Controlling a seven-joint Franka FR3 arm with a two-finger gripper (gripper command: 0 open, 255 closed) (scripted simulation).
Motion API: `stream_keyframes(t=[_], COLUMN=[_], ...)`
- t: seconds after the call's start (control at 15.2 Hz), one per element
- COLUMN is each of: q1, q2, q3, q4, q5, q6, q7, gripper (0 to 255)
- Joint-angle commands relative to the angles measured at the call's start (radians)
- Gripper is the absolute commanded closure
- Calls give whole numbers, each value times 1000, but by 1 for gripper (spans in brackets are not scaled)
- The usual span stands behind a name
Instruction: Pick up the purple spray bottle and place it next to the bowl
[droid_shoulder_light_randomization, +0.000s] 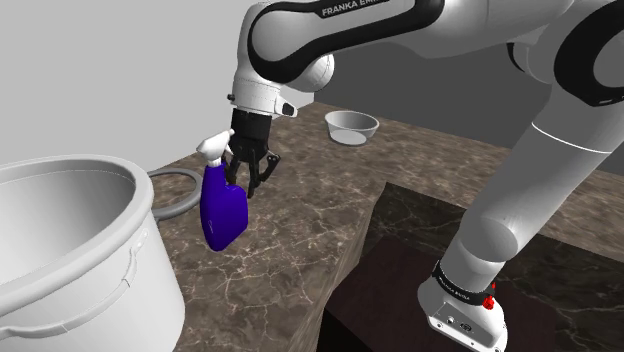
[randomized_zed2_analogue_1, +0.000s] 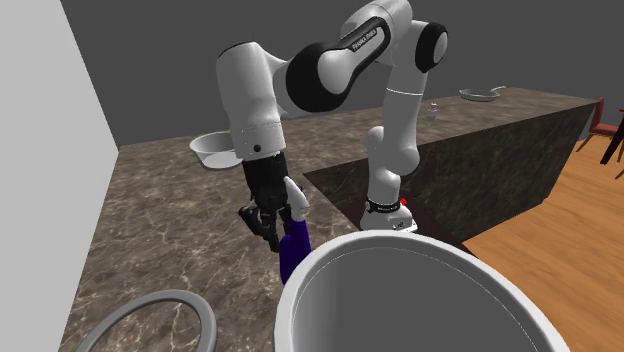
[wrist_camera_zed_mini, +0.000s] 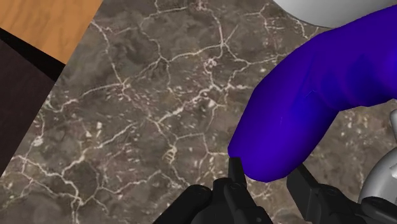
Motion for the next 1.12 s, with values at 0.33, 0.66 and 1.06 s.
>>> stream_keyframes(t=[0.33, 0.66, 1.06], q1=[-4, -8, -11], q2=[-17, -22, -21], q3=[-8, -14, -19], q4=[70, 131, 210], q5=[-5, -11, -20], q6=[-83, -146, -220], q7=[24, 43, 70], gripper=[255, 255, 255])
